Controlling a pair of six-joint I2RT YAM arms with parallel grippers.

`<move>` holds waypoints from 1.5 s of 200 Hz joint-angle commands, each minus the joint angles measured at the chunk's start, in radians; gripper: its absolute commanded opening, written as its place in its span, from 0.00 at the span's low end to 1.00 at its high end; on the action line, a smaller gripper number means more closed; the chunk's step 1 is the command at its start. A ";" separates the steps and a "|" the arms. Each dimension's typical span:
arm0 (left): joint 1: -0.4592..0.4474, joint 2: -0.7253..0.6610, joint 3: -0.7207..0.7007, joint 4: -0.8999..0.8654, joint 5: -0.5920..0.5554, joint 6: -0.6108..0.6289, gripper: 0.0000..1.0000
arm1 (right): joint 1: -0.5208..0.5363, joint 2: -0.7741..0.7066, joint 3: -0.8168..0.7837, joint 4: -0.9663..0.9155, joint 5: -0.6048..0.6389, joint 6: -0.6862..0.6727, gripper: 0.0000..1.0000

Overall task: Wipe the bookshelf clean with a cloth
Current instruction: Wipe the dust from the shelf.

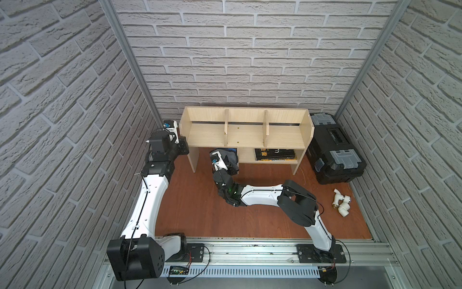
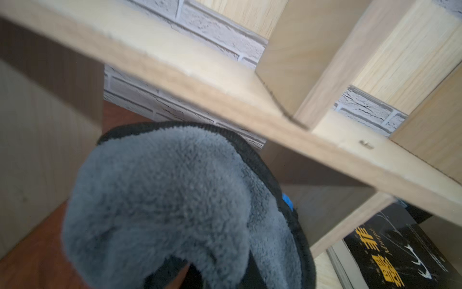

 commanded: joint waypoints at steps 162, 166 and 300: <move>0.024 -0.032 -0.014 0.058 -0.001 -0.061 0.00 | -0.049 -0.086 -0.014 0.027 0.072 -0.060 0.03; 0.024 -0.033 -0.014 0.057 -0.001 -0.059 0.00 | -0.050 -0.080 -0.022 -0.006 0.066 -0.023 0.03; 0.024 -0.035 -0.014 0.058 0.005 -0.060 0.00 | -0.052 -0.166 -0.149 0.247 -0.226 0.077 0.03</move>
